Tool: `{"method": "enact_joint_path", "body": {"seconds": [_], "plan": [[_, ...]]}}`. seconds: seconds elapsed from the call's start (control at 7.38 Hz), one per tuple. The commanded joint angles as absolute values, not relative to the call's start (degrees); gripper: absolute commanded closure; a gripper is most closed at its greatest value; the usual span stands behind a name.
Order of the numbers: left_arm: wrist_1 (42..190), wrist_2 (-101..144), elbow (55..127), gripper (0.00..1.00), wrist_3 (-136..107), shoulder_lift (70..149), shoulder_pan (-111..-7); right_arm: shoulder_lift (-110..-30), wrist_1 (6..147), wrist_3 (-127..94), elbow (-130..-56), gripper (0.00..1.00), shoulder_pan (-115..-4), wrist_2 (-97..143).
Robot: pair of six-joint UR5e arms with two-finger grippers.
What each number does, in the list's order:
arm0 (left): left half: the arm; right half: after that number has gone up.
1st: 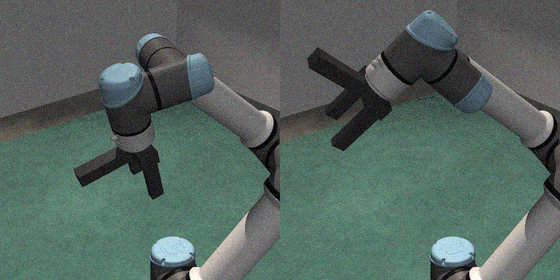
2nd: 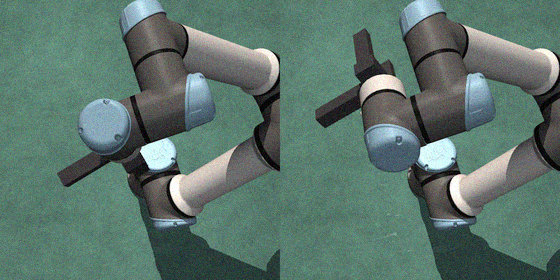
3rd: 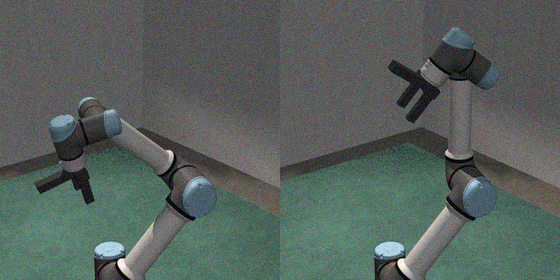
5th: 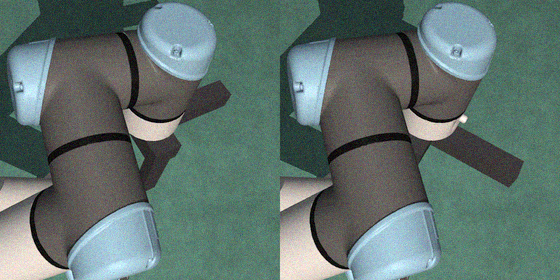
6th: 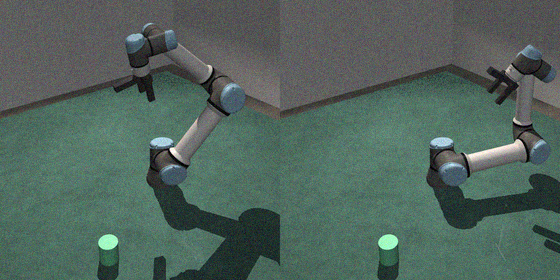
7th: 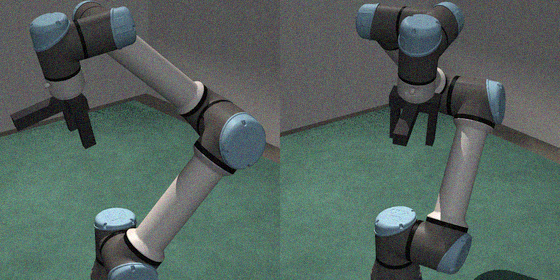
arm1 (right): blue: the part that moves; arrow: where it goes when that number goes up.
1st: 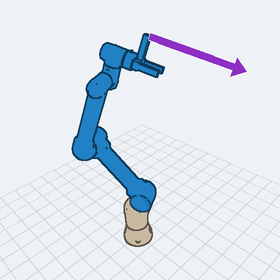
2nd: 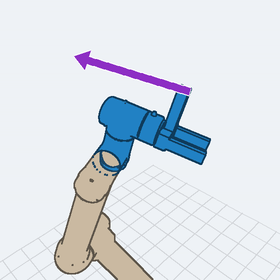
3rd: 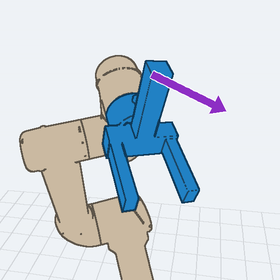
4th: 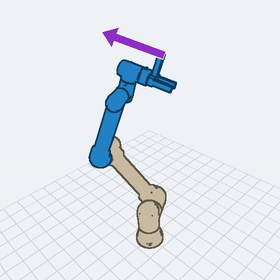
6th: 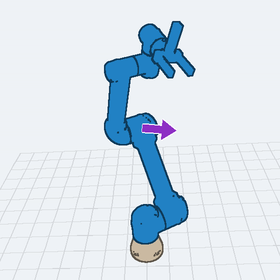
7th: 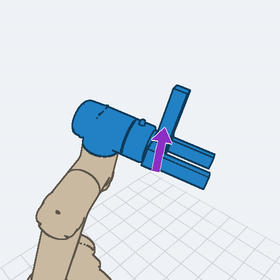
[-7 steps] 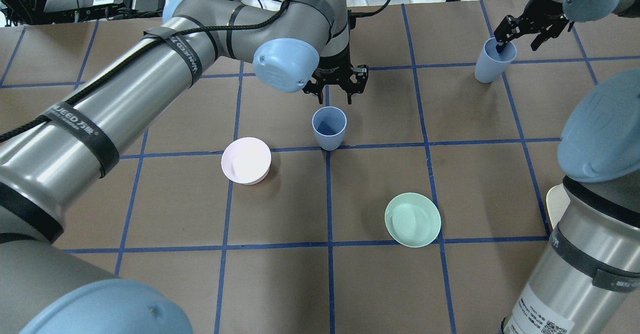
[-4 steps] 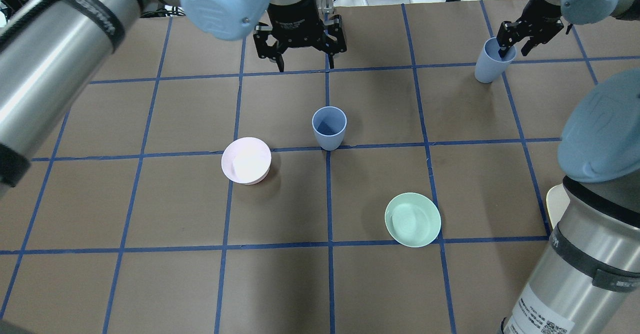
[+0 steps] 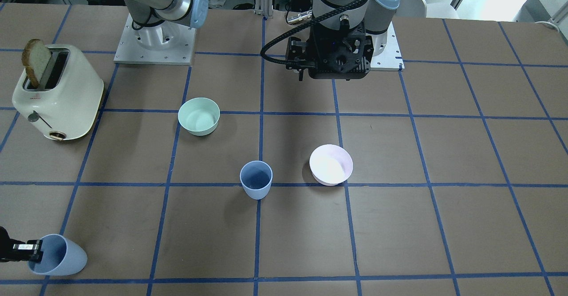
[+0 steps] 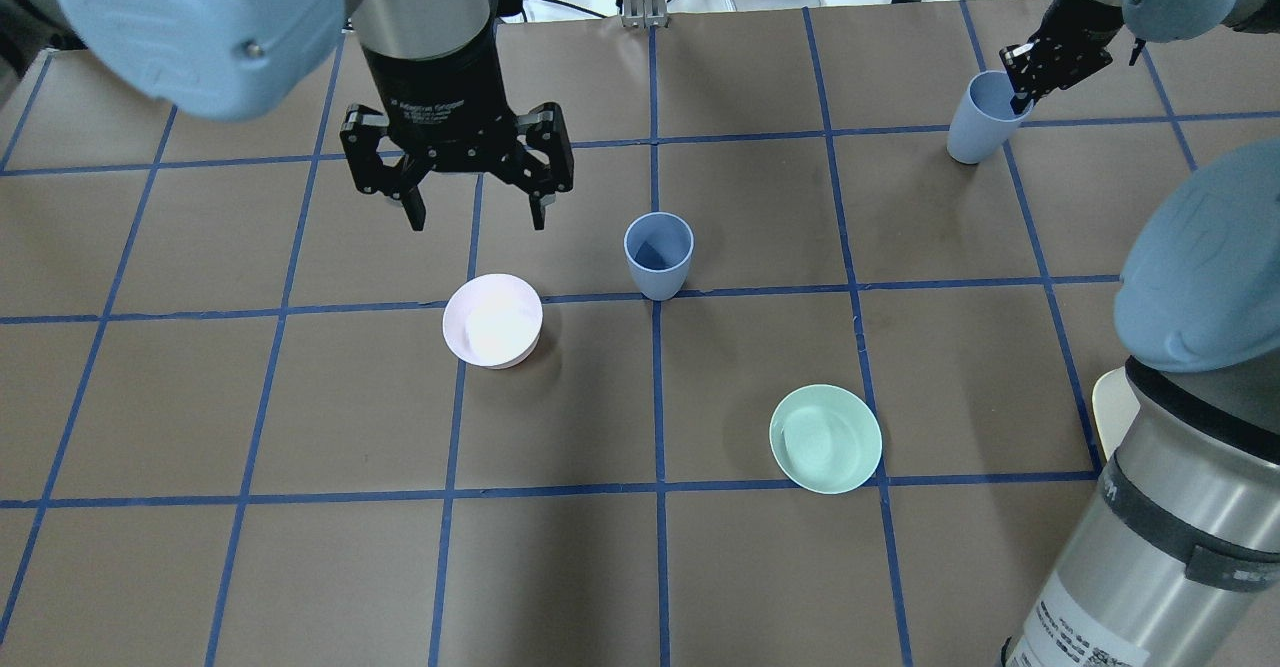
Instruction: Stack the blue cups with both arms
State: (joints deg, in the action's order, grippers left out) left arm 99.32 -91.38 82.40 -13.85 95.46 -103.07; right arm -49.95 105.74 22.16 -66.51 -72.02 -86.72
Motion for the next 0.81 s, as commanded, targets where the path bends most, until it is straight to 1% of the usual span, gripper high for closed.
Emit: {"method": "enact_joint_path", "body": {"seconds": [0.0, 0.27, 0.41, 0.54, 0.68], "plan": [[89.9, -91.2, 90.2, 0.00, -6.5, 89.8, -97.8, -55.5, 100.8, 21.4, -66.4, 1.00, -74.3, -86.7], [89.7, -90.1, 88.5, 0.00, -0.6, 89.4, -92.1, -61.5, 93.9, 12.9, -66.7, 1.00, -83.5, -86.6], [89.7, -88.2, 86.4, 0.00, 0.3, 90.3, -90.8, -64.0, 91.1, 4.7, -67.1, 1.00, -88.1, -86.1], [90.1, -88.2, 84.1, 0.00, 0.4, 91.5, -90.7, -64.7, 89.5, -2.1, -67.0, 1.00, -92.9, -86.0], [90.1, -88.1, 84.2, 0.00, 0.3, 91.5, -90.8, -64.9, 89.4, -8.7, -67.1, 1.00, -98.2, -86.1]]}}
